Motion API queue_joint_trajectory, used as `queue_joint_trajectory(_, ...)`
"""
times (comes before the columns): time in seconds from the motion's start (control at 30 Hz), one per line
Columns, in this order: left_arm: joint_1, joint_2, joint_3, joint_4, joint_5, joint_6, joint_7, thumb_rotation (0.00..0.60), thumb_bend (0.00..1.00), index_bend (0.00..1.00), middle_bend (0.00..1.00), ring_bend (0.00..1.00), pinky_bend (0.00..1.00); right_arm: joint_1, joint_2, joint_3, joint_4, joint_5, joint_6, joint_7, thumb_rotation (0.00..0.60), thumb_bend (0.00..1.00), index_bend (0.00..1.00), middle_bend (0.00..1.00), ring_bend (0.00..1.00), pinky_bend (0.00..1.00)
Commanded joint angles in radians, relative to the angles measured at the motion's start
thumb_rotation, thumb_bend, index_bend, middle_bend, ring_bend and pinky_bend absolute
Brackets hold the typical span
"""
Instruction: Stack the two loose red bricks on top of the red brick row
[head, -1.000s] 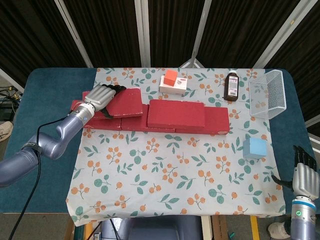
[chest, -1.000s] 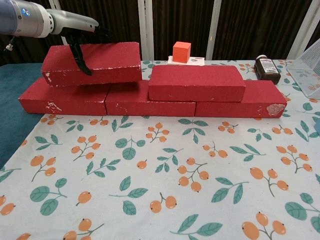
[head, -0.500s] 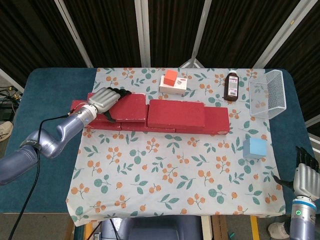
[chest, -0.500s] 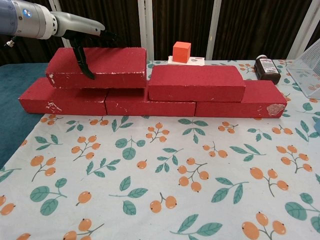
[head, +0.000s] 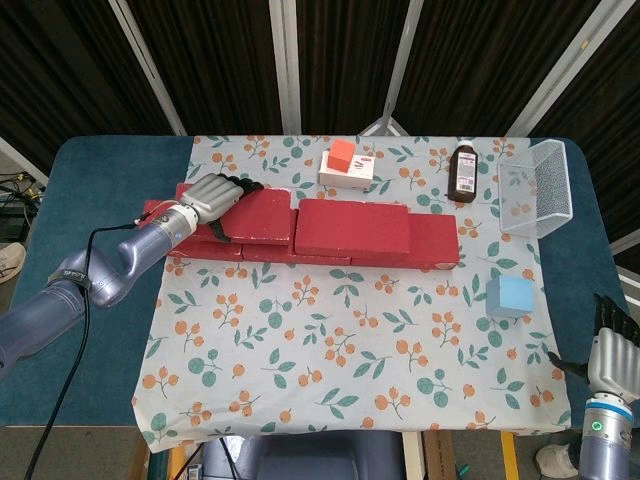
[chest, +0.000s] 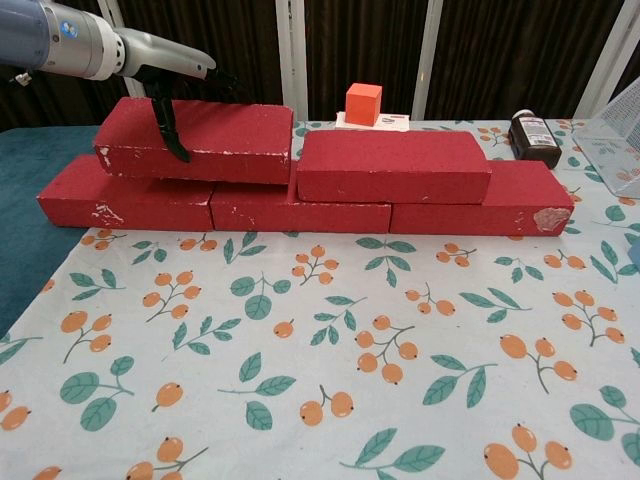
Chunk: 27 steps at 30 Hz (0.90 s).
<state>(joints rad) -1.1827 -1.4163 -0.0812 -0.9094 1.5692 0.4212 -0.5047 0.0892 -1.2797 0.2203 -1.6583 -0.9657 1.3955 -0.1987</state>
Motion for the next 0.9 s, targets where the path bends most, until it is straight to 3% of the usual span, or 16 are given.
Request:
queue_joint_trajectory(0.03, -0.007, -0.007, 0.017, 0.013, 0.008, 0.008, -0.024, 0.6, 0.03, 0.39, 0.32, 0.23, 0.3, 0.0, -0.001, 0.001, 0.0, 0.002, 0.001, -0.003, 0.6, 0.12, 0.0, 0.05, 0.02, 0.0)
queue_joint_trajectory(0.9, -0.037, -0.019, 0.103, 0.03, 0.028, 0.022, -0.154, 0.6, 0.03, 0.39, 0.33, 0.23, 0.3, 0.002, -0.01, 0.014, 0.005, 0.028, 0.006, -0.021, 0.6, 0.12, 0.0, 0.05, 0.03, 0.0)
